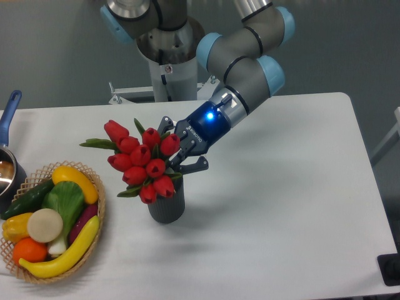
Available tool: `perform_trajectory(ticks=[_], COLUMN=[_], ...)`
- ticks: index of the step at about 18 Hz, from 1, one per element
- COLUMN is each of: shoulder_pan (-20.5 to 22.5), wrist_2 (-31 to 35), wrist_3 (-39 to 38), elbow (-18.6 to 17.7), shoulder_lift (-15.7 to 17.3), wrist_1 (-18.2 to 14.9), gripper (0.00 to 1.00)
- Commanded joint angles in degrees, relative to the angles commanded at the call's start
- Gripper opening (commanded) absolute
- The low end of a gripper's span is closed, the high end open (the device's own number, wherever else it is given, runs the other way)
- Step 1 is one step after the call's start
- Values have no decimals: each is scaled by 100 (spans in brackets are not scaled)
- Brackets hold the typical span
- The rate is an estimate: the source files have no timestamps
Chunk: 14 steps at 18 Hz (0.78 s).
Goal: Insert the flowers into the vase
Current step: 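Lower the tulip stems down into the grey vase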
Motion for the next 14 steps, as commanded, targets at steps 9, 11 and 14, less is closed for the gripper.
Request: perform_trajectory(ticks=[9, 11, 14], shoulder_pan=[9, 9, 9], wrist_2=[9, 9, 9], wrist_3=[115, 211, 379], elbow=[-176, -202, -255], shoulder_lift=[-26, -96, -114], wrist_1=[0, 0, 0], gripper=[35, 35, 37])
